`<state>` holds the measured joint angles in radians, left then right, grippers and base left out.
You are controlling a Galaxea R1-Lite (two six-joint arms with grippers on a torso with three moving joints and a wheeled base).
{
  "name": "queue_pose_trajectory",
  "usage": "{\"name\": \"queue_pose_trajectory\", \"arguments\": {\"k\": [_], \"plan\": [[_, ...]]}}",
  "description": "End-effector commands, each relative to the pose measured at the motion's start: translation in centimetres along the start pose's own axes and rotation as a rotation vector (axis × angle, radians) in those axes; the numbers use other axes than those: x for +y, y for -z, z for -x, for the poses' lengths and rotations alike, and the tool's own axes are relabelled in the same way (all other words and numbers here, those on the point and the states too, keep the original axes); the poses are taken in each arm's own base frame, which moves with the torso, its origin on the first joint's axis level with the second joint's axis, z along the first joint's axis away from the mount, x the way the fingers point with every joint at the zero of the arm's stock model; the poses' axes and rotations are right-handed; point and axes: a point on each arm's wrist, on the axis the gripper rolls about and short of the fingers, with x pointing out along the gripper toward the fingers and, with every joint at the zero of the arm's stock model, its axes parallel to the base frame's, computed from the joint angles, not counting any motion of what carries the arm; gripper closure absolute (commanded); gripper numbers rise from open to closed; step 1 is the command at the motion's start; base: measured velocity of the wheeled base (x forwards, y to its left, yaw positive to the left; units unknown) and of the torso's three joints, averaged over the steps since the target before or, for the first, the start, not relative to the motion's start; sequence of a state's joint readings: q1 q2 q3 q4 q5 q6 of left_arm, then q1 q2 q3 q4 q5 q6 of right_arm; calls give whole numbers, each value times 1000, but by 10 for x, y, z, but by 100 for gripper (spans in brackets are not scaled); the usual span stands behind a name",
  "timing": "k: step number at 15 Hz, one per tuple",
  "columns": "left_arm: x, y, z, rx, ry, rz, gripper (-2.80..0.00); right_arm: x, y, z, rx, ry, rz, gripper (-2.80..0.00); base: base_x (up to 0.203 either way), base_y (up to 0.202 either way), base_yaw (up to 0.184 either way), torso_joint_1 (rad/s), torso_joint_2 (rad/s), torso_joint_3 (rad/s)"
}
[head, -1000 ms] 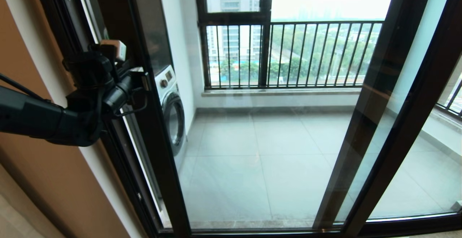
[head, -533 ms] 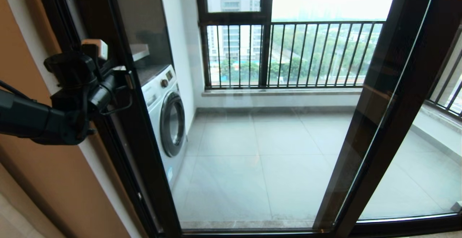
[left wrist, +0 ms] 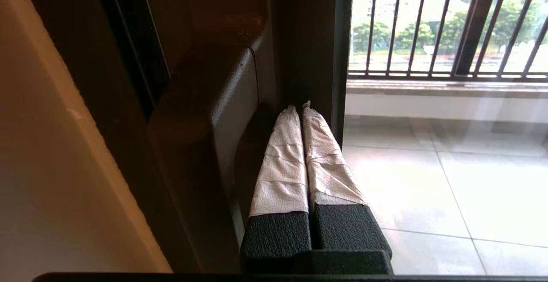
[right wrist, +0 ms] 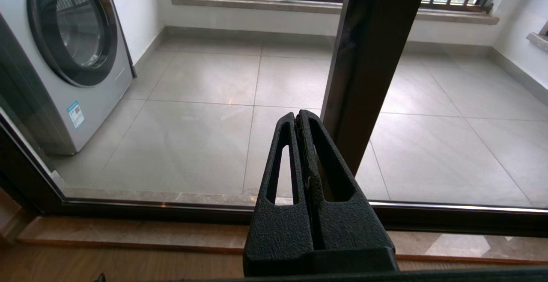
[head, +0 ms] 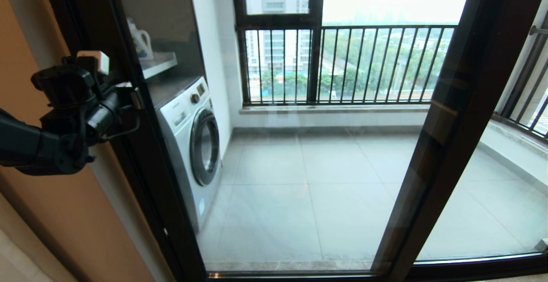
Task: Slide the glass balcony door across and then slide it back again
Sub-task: Close the slid door
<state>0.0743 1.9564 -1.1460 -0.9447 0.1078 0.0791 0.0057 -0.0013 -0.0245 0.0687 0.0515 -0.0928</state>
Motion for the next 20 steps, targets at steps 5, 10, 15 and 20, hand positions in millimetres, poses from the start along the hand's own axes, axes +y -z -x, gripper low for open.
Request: {"name": "queue_pose_trajectory", "arguments": {"k": [5, 10, 15, 20], "plan": [[32, -1, 2, -3, -44, -11, 0, 0, 0, 0, 1, -1, 1, 0, 0, 0, 0, 0, 0, 0], [64, 4, 1, 5, -68, -23, 0, 0, 0, 0, 1, -1, 1, 0, 0, 0, 0, 0, 0, 0], [79, 12, -7, 12, -96, -31, 0, 0, 0, 0, 1, -1, 1, 0, 0, 0, 0, 0, 0, 0], [81, 10, -6, 9, -95, -32, 0, 0, 0, 0, 1, -1, 1, 0, 0, 0, 0, 0, 0, 0]]}}
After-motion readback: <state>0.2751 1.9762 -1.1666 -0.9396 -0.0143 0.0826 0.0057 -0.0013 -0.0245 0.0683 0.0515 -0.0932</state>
